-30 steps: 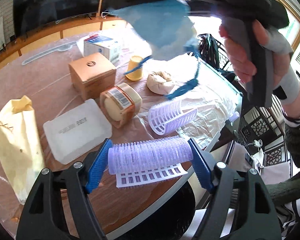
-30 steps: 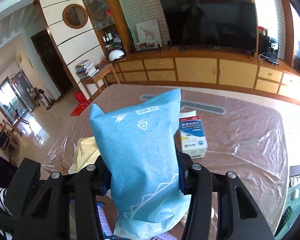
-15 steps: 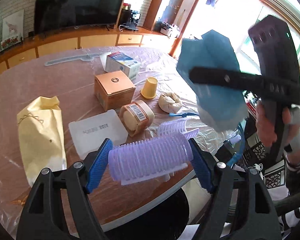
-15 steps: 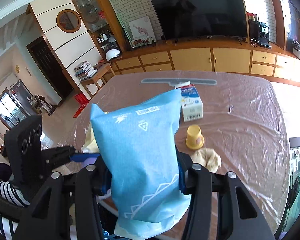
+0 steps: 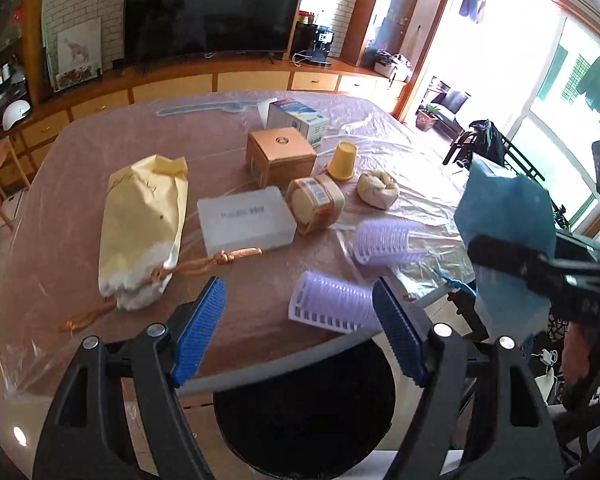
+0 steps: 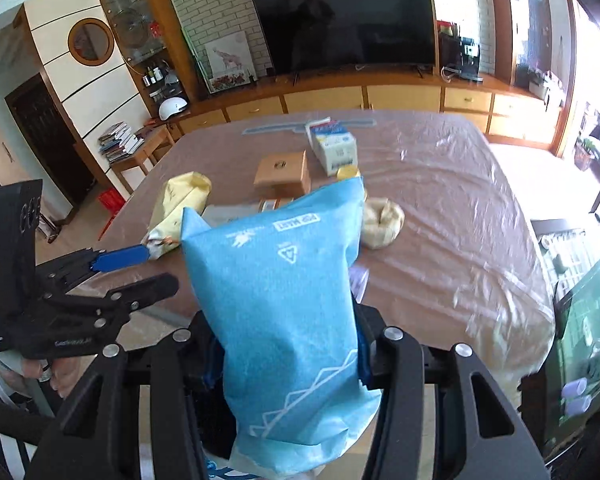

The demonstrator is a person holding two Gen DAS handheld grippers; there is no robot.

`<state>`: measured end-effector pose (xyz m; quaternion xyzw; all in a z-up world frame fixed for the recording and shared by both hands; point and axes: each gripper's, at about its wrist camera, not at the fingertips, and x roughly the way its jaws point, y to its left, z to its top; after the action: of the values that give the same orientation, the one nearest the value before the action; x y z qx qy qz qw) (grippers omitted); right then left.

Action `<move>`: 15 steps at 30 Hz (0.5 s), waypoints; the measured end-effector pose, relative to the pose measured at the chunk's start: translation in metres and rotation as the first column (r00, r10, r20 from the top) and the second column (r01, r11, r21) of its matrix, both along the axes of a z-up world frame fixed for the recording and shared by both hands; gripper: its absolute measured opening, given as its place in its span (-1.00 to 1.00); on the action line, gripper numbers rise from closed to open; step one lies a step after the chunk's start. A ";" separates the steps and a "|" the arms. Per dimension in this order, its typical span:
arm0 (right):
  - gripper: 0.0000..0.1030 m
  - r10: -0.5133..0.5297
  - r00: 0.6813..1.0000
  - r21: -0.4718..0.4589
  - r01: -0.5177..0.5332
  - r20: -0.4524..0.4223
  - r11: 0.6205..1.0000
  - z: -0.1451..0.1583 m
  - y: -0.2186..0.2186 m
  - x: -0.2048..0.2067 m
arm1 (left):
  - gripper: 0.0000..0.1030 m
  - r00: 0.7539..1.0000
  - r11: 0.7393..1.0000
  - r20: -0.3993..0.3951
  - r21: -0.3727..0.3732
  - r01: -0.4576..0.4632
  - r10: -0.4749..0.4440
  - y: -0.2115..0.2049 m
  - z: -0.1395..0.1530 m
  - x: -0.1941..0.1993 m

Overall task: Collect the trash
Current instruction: 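Lift the blue bag with the right tool while the left tool lifts the purple roller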

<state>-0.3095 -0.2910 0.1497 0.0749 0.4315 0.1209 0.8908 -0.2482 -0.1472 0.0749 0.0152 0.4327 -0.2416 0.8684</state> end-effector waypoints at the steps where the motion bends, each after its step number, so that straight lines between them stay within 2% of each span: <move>1: -0.07 -0.003 1.000 -0.001 0.003 -0.005 1.000 -0.002 0.001 -0.003 | 0.49 1.000 1.000 0.000 0.004 -0.008 0.008 0.000 -0.002 -0.002; 5: -0.08 0.003 1.000 -0.007 -0.003 -0.021 1.000 -0.014 0.009 -0.012 | 0.49 1.000 1.000 0.003 -0.002 -0.028 0.028 0.001 -0.003 -0.011; 8: -0.08 0.021 1.000 -0.041 -0.022 -0.023 0.999 -0.020 0.015 -0.022 | 0.44 1.000 1.000 0.012 0.003 -0.022 0.022 0.003 0.000 -0.022; 15: -0.08 0.082 0.996 -0.039 -0.084 -0.047 0.996 -0.032 0.021 -0.047 | 0.43 1.000 0.999 0.005 0.033 0.002 -0.002 0.004 -0.005 -0.041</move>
<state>-0.3568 -0.2704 0.1180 0.0412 0.4566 0.1473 0.8764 -0.2893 -0.1434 0.0695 0.0309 0.4343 -0.2353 0.8689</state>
